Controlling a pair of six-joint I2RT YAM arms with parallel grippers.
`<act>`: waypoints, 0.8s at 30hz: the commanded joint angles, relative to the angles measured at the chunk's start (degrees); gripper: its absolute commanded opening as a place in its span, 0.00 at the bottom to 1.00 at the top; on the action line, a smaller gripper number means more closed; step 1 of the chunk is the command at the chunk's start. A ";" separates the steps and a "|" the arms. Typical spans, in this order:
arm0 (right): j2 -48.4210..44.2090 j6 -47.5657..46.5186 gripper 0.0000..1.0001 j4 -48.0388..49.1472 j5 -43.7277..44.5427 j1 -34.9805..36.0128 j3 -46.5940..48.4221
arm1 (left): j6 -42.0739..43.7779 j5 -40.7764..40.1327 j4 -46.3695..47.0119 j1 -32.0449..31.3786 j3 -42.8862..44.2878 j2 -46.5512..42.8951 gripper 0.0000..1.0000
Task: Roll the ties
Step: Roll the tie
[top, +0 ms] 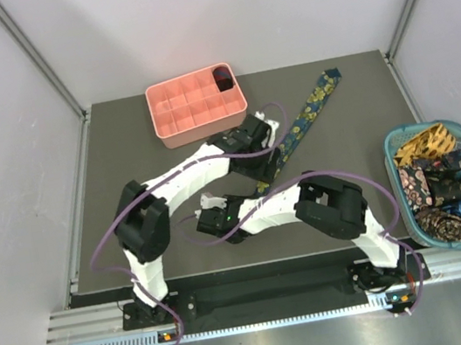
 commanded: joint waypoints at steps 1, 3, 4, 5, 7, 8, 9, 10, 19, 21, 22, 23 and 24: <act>-1.45 0.27 0.04 1.47 -7.70 -0.98 -1.60 | -1.22 -0.27 7.80 1.80 -0.37 -8.09 0.73; -2.59 0.00 0.04 1.82 -8.76 -0.98 -1.86 | -2.44 -1.05 9.30 3.29 -2.38 -11.60 0.75; -3.12 -0.09 0.04 2.08 -9.72 -0.98 -1.95 | -3.49 -2.28 11.84 4.00 -3.61 -13.09 0.78; -4.17 -0.17 0.04 2.35 -10.25 -0.98 -1.95 | -4.20 -2.64 13.34 4.79 -6.76 -16.33 0.80; -5.31 -0.44 0.04 2.96 -12.35 -1.07 -2.39 | -7.18 -1.68 16.76 8.38 -10.81 -19.86 0.84; -6.45 -0.53 0.04 3.23 -13.06 -1.07 -2.48 | -8.41 -1.33 20.18 9.79 -15.27 -23.70 0.87; -7.07 -0.61 0.04 3.32 -13.68 -1.16 -2.74 | -9.82 0.76 22.21 13.28 -17.66 -25.66 0.94; -7.60 -0.96 0.04 3.84 -15.34 -1.16 -2.91 | -12.62 1.66 24.06 15.15 -20.30 -27.59 0.99; -14.02 -1.32 0.03 6.13 -28.69 -4.58 -4.67 | -18.70 -2.53 33.48 23.77 -39.65 -42.02 0.99; -15.51 -0.97 0.02 6.74 -31.86 -6.07 -5.11 | -19.85 -2.38 35.23 24.83 -42.72 -44.04 0.99; -16.04 -0.70 0.02 7.09 -35.19 -6.60 -5.37 | -20.63 -2.12 35.94 25.09 -43.87 -44.66 0.99; -17.17 -0.53 0.02 7.44 -37.05 -7.22 -5.64 | -21.08 -2.03 36.55 25.18 -45.79 -45.88 0.99; -17.79 -0.35 0.02 8.14 -38.81 -8.62 -6.08 | -21.43 -2.29 36.99 25.27 -46.68 -46.41 0.99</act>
